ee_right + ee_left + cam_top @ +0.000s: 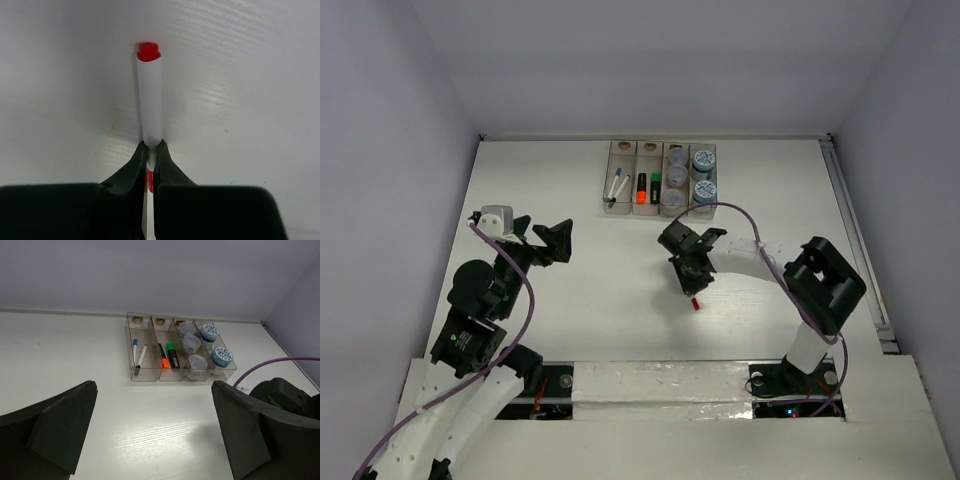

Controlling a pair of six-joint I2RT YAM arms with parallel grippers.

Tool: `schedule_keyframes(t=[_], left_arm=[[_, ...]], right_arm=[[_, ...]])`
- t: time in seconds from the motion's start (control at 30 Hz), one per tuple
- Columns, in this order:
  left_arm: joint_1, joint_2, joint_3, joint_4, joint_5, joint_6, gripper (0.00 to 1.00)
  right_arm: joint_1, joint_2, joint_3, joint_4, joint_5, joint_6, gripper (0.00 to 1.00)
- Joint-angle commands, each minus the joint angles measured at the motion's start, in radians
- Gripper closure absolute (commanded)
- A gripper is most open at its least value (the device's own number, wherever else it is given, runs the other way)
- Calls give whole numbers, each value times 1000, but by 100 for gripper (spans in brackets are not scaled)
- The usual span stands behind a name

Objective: Sort the stationery into containers
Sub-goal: Pick up the pen from the center of the board, then place the pen in the storage box.

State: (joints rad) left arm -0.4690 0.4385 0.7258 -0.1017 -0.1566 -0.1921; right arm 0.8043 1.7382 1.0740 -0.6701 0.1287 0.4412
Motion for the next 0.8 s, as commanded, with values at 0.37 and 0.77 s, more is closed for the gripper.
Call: schedule_keyframes(t=[0.37, 0.77], left_arm=[[6, 2, -5, 42, 5, -4, 1], [6, 11, -6, 39, -21, 2, 1]], right_arm=[[-72, 93, 412, 534, -87, -23, 100], [-200, 542, 943, 612, -130, 77, 100]])
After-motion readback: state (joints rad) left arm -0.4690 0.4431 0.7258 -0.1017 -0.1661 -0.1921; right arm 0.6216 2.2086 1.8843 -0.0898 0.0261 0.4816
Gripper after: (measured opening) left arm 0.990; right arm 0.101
